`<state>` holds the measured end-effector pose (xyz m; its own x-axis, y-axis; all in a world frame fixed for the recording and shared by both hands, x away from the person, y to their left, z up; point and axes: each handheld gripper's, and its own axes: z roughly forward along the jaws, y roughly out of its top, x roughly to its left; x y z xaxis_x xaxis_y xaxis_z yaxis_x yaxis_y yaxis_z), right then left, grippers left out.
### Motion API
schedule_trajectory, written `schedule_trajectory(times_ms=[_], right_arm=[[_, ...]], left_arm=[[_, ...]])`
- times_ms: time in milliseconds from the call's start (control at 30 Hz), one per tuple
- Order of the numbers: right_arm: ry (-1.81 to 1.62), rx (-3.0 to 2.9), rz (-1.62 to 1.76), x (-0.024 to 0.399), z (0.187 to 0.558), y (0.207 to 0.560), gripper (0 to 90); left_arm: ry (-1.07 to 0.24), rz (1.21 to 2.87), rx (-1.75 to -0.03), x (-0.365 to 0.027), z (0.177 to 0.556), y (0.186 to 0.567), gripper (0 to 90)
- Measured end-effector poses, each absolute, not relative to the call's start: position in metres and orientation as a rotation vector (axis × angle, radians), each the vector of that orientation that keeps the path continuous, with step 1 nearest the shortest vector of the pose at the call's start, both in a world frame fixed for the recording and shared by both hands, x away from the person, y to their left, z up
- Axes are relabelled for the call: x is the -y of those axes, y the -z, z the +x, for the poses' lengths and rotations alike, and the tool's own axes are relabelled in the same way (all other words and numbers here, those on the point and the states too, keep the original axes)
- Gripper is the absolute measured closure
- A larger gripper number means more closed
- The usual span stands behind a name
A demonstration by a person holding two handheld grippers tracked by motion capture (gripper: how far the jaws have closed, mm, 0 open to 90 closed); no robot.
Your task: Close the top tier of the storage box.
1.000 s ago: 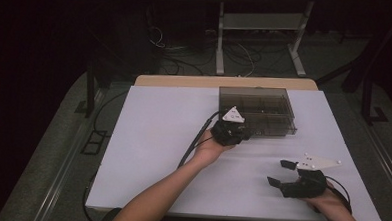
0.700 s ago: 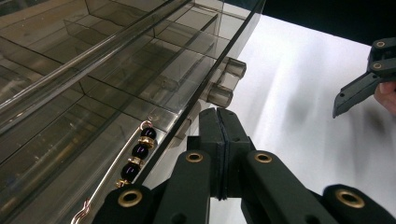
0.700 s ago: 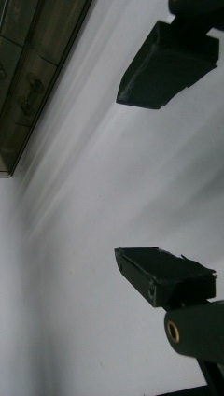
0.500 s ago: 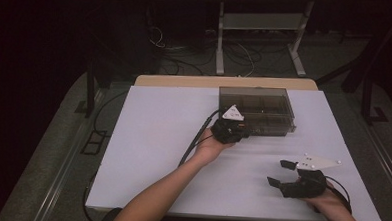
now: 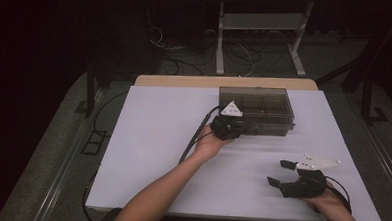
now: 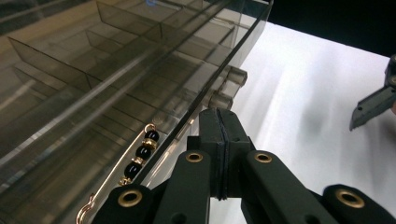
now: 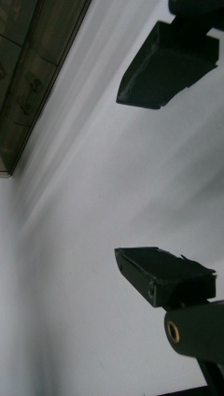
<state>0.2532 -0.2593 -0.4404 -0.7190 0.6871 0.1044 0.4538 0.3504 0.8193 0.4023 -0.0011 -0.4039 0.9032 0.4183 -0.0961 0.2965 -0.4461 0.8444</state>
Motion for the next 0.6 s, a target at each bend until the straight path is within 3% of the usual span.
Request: schedule_trajectory(times_ms=[600], right_arm=[[-1.308, -2.356, 1.022, 0.259, 0.255, 0.440, 20.5]], left_arm=[[-0.192, 2.061, -0.538, 0.005, 0.416, 0.404, 89.0]])
